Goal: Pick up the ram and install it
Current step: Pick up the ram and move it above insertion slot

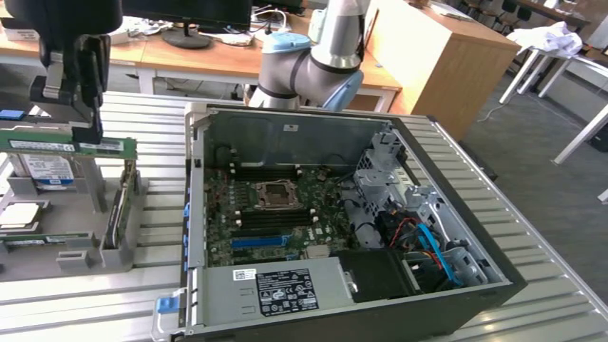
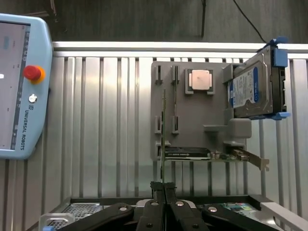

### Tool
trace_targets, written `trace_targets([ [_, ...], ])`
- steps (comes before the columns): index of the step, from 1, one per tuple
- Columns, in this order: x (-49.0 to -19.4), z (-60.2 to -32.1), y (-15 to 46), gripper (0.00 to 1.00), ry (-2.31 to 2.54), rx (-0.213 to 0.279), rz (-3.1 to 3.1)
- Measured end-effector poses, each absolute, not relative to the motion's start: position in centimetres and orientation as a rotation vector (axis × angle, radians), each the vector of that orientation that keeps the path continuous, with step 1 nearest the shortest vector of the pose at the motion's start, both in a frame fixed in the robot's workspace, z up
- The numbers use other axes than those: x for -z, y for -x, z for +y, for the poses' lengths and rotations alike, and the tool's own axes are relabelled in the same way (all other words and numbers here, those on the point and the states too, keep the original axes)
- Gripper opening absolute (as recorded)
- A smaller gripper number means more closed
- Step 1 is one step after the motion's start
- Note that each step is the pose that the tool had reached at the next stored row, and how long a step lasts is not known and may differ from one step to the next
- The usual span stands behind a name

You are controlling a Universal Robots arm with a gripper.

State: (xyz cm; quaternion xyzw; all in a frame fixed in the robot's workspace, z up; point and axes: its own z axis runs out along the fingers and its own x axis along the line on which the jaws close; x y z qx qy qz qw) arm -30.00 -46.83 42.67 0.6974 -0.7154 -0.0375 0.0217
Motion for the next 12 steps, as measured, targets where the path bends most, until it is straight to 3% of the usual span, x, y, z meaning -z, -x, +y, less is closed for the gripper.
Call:
trace_targets([
  [12,-42.7,-47.2,27.4,0.12,-2.166,0.117,-2.211],
])
